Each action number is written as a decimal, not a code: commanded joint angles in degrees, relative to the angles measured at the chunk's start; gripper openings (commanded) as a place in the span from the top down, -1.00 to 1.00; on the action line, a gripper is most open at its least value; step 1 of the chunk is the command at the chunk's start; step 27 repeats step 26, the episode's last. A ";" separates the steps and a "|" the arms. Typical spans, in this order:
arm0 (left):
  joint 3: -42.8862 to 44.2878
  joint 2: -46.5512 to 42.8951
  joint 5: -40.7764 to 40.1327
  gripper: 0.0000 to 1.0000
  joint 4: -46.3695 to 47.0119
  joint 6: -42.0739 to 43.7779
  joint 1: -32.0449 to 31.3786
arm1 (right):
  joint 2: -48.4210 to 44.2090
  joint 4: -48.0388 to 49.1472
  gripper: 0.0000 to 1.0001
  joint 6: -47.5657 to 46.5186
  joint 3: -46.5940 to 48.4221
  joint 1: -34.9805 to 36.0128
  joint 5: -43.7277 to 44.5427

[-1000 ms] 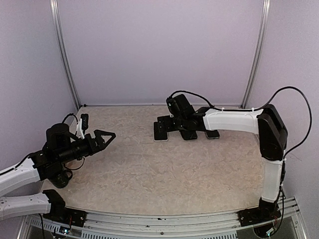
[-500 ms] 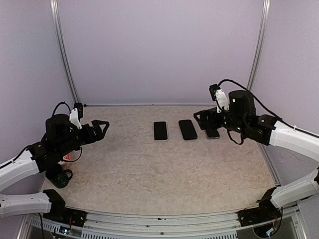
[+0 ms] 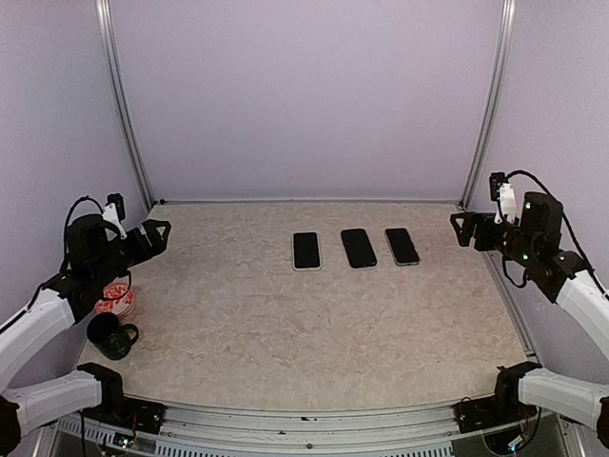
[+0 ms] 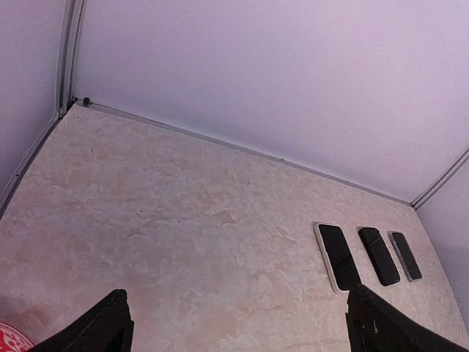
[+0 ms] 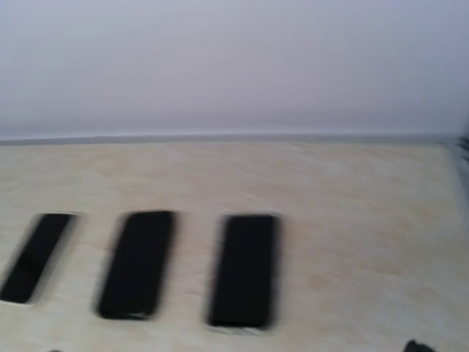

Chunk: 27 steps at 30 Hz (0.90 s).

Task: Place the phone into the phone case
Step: Reset both arms

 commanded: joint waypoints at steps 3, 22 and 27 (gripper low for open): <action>0.81 -4.74 0.64 -0.98 -1.79 7.23 1.23 | -10.81 -3.91 -0.99 -3.55 -5.32 -3.22 2.60; -3.21 -17.08 -2.73 -0.98 -8.94 9.79 1.23 | -28.76 -5.93 -0.99 -4.33 -7.17 -3.14 4.63; -3.23 -17.36 -3.01 -0.98 -8.98 9.53 1.19 | -27.65 -6.60 -0.99 -4.18 -6.40 -3.14 4.84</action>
